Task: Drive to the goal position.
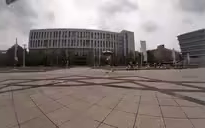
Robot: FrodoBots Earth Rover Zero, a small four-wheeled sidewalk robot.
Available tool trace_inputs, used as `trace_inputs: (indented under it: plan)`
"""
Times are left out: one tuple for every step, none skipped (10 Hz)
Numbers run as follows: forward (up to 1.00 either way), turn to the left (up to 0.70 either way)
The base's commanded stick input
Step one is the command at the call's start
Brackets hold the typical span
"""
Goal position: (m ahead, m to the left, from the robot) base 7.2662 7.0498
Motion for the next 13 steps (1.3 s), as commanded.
trace_inputs:
  plan:
    - [0.6,0.0]
    - [0.6,0.0]
    - [0.6,0.0]
    - [0.6,0.0]
    - [0.6,0.0]
    - [0.6,0.0]
    - [0.6,0.0]
    - [0.6,0.0]
    - [0.6,0.0]
    - [0.6,0.0]
    - [0.6,0.0]
    - [0.6,0.0]
    - [0.6,0.0]
